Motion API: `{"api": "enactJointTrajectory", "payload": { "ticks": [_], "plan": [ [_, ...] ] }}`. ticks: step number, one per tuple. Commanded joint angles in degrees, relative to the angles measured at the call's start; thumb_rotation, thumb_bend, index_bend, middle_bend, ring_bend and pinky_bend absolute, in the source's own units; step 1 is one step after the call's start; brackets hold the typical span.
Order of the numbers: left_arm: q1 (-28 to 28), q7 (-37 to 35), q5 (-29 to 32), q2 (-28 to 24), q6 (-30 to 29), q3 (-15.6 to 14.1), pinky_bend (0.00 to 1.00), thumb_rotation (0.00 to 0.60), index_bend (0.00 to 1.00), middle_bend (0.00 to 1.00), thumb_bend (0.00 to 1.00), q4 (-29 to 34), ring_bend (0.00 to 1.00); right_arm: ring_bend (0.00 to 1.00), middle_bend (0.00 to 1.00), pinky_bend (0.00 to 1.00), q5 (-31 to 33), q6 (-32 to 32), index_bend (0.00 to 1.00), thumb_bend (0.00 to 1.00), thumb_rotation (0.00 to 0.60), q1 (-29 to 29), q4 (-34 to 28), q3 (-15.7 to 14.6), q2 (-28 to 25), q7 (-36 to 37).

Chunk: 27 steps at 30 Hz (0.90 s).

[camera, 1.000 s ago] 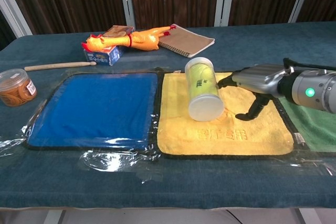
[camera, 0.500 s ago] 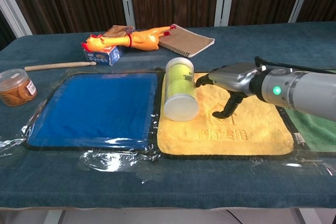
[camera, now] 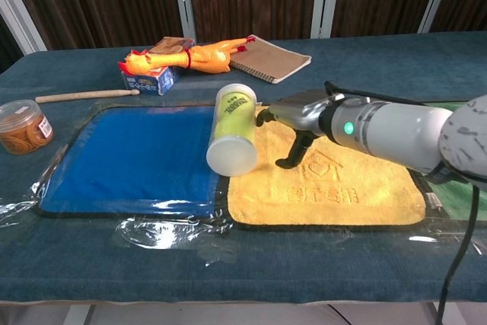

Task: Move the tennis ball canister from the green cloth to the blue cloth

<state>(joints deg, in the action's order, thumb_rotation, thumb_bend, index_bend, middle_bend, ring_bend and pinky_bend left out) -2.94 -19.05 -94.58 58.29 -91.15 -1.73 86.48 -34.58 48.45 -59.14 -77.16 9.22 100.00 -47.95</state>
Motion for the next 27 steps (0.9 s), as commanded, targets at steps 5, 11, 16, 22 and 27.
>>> {"api": "enactJointTrajectory", "payload": {
  "ticks": [5, 11, 16, 22, 27],
  "plan": [
    [-0.06, -0.56, -0.18, -0.06, 0.08, -0.12, 0.11, 0.6, 0.0, 0.02, 0.06, -0.25, 0.04, 0.0, 0.11, 0.0, 2.28, 1.19, 0.14, 0.3, 0.516, -2.79, 0.84, 1.09, 2.34, -1.72],
    [-0.03, -1.18, -0.31, -0.2, -0.05, -0.21, 0.11, 0.6, 0.0, 0.02, 0.06, -0.43, 0.04, 0.0, 0.11, 0.0, 4.04, 1.6, 0.14, 0.3, 0.515, -4.81, 1.69, 1.72, 4.2, -2.73],
    [0.14, -2.12, -0.26, -0.33, -0.42, -0.22, 0.11, 0.6, 0.0, 0.02, 0.06, -0.79, 0.04, 0.0, 0.11, 0.0, 5.64, 2.04, 0.14, 0.3, 0.516, -6.83, 3.09, 2.81, 6.21, -3.68],
    [0.25, -2.96, -0.65, -0.4, -0.93, -0.3, 0.11, 0.6, 0.0, 0.02, 0.06, -1.38, 0.04, 0.0, 0.11, 0.0, 6.32, 3.27, 0.14, 0.3, 0.515, -7.88, 2.87, 2.8, 7.07, -4.65],
    [0.34, -3.11, -0.87, -0.37, -1.17, -0.41, 0.11, 0.6, 0.0, 0.02, 0.06, -1.56, 0.04, 0.0, 0.11, 0.0, 5.98, 4.8, 0.14, 0.3, 0.516, -7.59, 1.12, 2.11, 6.17, -5.03]
  ]
}}
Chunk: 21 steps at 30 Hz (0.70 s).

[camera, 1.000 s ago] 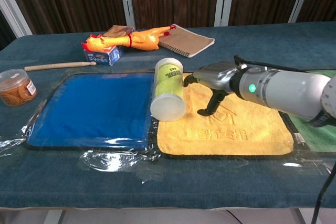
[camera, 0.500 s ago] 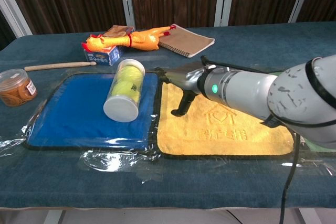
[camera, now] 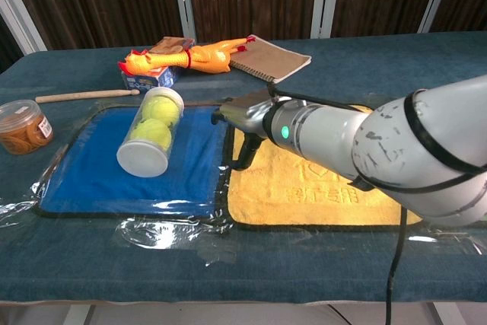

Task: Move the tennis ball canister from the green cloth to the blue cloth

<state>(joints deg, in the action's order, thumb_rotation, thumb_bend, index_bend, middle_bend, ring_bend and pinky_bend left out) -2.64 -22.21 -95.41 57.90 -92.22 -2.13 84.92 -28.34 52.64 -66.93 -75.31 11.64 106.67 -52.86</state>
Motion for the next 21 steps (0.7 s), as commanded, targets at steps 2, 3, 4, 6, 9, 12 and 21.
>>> {"api": "enactJointTrajectory", "payload": {
  "ticks": [2, 3, 4, 6, 9, 12, 21],
  "plan": [
    [0.09, 0.14, -0.06, 0.05, -0.21, -0.01, 0.11, 0.6, 0.0, 0.02, 0.06, -0.03, 0.04, 0.0, 0.11, 0.0, -0.82, 1.5, 0.13, 0.3, 0.516, 0.56, -1.93, -0.73, -1.37, -0.24],
    [0.11, 0.16, -0.01, 0.06, -0.22, 0.01, 0.11, 0.6, 0.0, 0.02, 0.06, -0.02, 0.04, 0.0, 0.11, 0.0, -1.53, 2.26, 0.13, 0.3, 0.516, 0.98, -3.13, -1.11, -2.25, -0.19],
    [0.12, 0.16, 0.08, 0.07, -0.21, 0.04, 0.11, 0.6, 0.0, 0.02, 0.06, -0.01, 0.05, 0.0, 0.11, 0.0, -2.54, 3.1, 0.13, 0.3, 0.515, 1.5, -4.46, -1.57, -3.21, -0.02],
    [0.09, 0.26, 0.27, 0.1, -0.07, 0.09, 0.11, 0.6, 0.0, 0.02, 0.06, 0.02, 0.04, 0.0, 0.11, 0.0, -6.59, 6.22, 0.13, 0.3, 0.516, 3.61, -8.8, -3.36, -6.34, 1.02],
    [0.06, 0.46, 0.53, 0.14, 0.13, 0.16, 0.11, 0.6, 0.0, 0.02, 0.06, 0.09, 0.04, 0.0, 0.11, 0.0, -15.93, 13.37, 0.11, 0.3, 0.516, 9.08, -17.34, -7.99, -12.87, 4.27],
    [0.01, 1.04, 0.76, 0.23, 0.31, 0.27, 0.11, 0.6, 0.0, 0.02, 0.06, 0.38, 0.04, 0.0, 0.1, 0.0, -26.35, 21.94, 0.07, 0.3, 0.516, 16.2, -25.4, -14.85, -20.68, 7.91],
    [-0.24, 4.6, -0.15, 1.2, 0.34, 0.24, 0.11, 0.6, 0.0, 0.02, 0.02, 1.2, 0.04, 0.0, 0.03, 0.0, -49.51, 47.85, 0.0, 0.27, 0.516, 41.7, -22.46, -32.14, -32.23, 25.78]
  ]
}}
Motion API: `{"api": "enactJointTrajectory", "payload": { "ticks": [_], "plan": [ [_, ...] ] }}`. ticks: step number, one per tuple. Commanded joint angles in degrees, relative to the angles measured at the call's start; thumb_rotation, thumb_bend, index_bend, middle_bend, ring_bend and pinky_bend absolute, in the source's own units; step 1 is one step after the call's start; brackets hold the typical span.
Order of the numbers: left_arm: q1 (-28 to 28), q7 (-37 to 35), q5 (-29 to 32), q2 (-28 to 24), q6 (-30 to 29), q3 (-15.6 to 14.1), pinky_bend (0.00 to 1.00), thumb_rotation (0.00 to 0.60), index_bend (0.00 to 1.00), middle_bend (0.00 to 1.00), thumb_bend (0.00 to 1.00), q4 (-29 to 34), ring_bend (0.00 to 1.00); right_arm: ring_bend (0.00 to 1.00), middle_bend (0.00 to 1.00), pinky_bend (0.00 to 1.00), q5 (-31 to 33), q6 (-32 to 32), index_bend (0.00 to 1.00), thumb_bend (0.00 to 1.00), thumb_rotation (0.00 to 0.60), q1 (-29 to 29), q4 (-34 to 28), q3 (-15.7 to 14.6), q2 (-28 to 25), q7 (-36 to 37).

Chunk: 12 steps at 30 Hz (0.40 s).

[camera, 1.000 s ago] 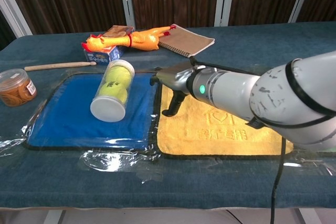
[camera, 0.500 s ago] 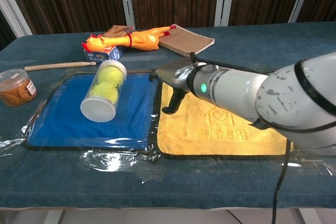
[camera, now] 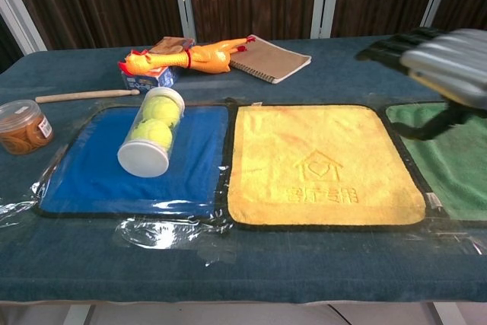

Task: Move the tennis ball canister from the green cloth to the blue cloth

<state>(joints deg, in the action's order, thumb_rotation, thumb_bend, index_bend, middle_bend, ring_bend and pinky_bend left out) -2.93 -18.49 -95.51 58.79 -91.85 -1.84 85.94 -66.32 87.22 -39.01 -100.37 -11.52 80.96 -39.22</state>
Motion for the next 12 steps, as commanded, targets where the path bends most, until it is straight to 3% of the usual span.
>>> {"api": "enactJointTrajectory", "payload": {
  "ticks": [1, 5, 12],
  "plan": [
    [0.12, 1.32, 0.0, 0.42, -0.07, -0.06, 0.11, 0.6, 0.0, 0.02, 0.02, 0.31, 0.04, 0.0, 0.03, 0.0, -12.29, 14.74, 0.0, 0.27, 0.517, 15.68, 4.19, -9.05, -6.48, 14.23],
    [0.1, 2.28, 0.08, 0.61, 0.09, -0.04, 0.11, 0.6, 0.0, 0.02, 0.02, 0.73, 0.04, 0.0, 0.02, 0.0, -14.06, 17.92, 0.0, 0.27, 0.522, 21.32, 10.04, -7.89, -5.67, 19.04],
    [-0.02, 2.73, -0.83, 0.58, 0.01, -0.4, 0.11, 0.6, 0.0, 0.02, 0.02, 0.6, 0.04, 0.0, 0.02, 0.0, -17.11, 13.45, 0.0, 0.27, 0.525, 22.92, 10.6, -5.68, -7.19, 21.23]
  ]
}}
